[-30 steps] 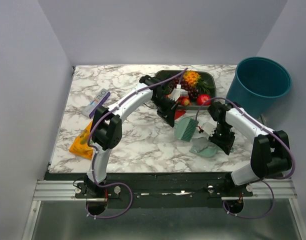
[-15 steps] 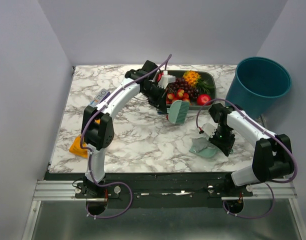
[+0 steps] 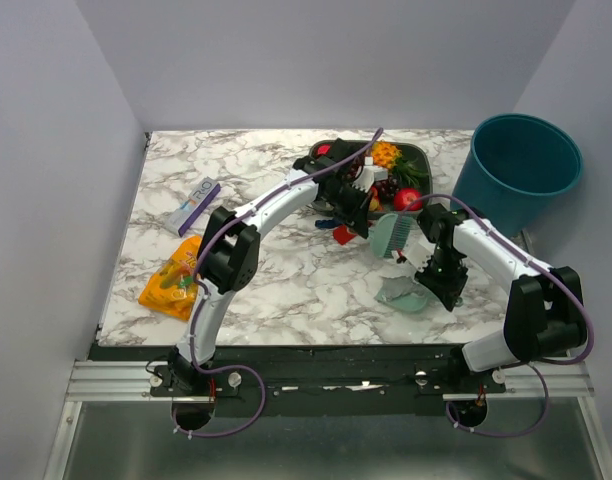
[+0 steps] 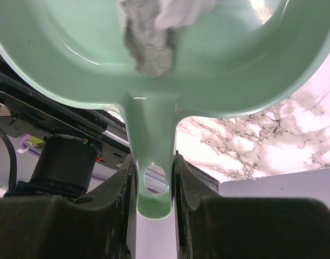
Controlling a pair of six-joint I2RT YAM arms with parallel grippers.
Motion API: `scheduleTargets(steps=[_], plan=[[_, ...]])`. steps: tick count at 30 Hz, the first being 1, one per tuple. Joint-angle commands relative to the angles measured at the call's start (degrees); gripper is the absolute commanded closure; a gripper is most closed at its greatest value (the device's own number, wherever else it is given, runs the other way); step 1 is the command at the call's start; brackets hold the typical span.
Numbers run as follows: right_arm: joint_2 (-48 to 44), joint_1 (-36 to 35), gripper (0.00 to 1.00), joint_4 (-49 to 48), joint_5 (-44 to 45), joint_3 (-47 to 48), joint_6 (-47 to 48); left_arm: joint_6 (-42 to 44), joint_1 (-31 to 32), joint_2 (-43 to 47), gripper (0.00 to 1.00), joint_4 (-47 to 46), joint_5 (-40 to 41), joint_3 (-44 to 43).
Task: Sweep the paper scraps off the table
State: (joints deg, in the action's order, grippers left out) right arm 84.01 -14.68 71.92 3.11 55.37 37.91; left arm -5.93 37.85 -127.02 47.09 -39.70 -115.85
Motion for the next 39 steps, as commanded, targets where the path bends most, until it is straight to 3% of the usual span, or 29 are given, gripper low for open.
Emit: scheduleTargets(steps=[1, 14, 19, 23, 30, 32, 36, 39], plan=[[0.98, -0.35, 0.99, -1.51, -0.83, 1.14, -1.35, -0.83, 1.53, 0.63, 1.0, -1.47, -8.09, -0.52], [-4.02, -0.26, 0.99, -9.16, -7.23, 0.0, -1.52, -2.41, 0.92, 6.08, 1.0, -2.53, -10.75, -0.69], [-7.36, -0.26, 0.99, -12.67, -10.32, -0.35, -1.87, -5.48, -2.59, 9.94, 1.0, -6.2, -17.07, -2.71], [-8.16, -0.27, 0.99, -13.56, -10.76, -0.53, -2.14, -7.07, -6.2, 13.28, 1.0, -6.58, -16.99, -2.8], [-7.89, -0.35, 0.99, -13.82, -11.55, -1.23, -3.19, 4.25, -16.57, 22.6, 1.0, 3.26, -1.8, 3.87], [-7.46, -0.35, 0.99, -14.09, -11.55, -1.58, -3.81, 5.49, -19.02, 24.1, 1.0, 7.83, 6.08, 5.72], [-5.53, -0.35, 0.99, -14.18, -11.64, -1.23, -4.42, 0.25, -23.59, 28.84, 1.0, 5.48, 14.38, 16.16], [-3.59, -0.35, 0.99, -14.26, -11.73, -0.1, -5.04, -3.63, -25.71, 30.26, 1.0, 2.92, 13.44, 23.12]])
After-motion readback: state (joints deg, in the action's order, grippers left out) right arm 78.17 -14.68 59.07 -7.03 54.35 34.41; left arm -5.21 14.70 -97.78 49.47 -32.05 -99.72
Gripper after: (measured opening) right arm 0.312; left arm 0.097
